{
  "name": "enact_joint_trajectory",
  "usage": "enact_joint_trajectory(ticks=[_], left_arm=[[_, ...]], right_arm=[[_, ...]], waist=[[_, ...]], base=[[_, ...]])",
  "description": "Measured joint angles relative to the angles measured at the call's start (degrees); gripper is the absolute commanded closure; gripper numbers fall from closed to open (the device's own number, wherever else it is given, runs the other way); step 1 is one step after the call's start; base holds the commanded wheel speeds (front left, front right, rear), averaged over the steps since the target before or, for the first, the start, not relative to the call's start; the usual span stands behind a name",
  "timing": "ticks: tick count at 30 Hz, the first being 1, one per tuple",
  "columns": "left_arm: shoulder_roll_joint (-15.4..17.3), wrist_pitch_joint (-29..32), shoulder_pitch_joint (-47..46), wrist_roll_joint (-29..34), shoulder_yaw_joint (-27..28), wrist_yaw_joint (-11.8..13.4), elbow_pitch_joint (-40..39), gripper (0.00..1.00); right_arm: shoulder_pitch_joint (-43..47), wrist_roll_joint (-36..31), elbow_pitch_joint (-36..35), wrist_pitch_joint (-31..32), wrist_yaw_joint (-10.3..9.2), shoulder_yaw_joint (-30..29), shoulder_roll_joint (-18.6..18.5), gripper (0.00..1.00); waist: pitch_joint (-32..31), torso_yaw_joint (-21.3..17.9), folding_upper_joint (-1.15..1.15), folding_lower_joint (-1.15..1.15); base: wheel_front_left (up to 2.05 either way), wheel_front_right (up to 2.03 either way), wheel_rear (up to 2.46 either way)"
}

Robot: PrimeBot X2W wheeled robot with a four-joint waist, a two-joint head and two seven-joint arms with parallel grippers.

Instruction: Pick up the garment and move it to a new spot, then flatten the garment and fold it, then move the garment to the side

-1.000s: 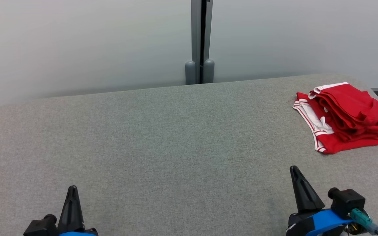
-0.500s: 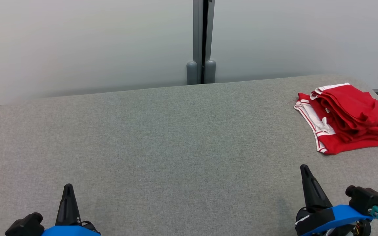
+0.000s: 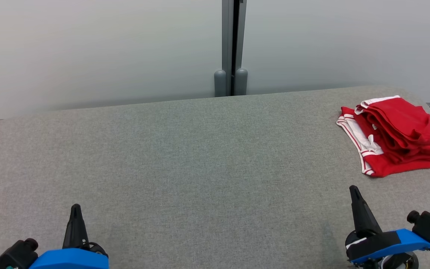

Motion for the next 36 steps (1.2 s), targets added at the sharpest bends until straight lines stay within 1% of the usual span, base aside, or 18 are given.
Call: enact_joint_trajectory(ticks=[3, 4, 20, 36], left_arm=[[0.0, 0.9, -0.6, -3.3, 0.2, -0.3, 0.0, 1.0], [0.0, 0.9, -0.6, -3.3, 0.2, -0.3, 0.0, 1.0], [0.0, 4.0, -2.3, -15.9, 0.7, -1.0, 0.0, 1.0], [0.1, 6.5, -3.8, -26.1, 1.1, -1.6, -0.1, 1.0]], right_arm=[[-0.1, 3.2, -0.1, 0.8, 0.0, -0.4, 0.0, 1.0], [-0.1, 3.2, -0.1, 0.8, 0.0, -0.4, 0.0, 1.0], [-0.6, 15.7, -0.7, 3.8, 0.0, -2.0, 0.0, 1.0], [-1.1, 25.7, -1.1, 6.6, 0.0, -3.3, 0.0, 1.0]], waist=[[0.0, 0.1, 0.0, 0.0], [0.0, 0.1, 0.0, 0.0], [-0.1, 0.5, 0.0, 0.0], [-0.2, 0.9, -0.01, 0.0]], base=[[0.0, 0.0, 0.0], [0.0, 0.0, 0.0], [0.0, 0.0, 0.0], [0.0, 0.0, 0.0]])
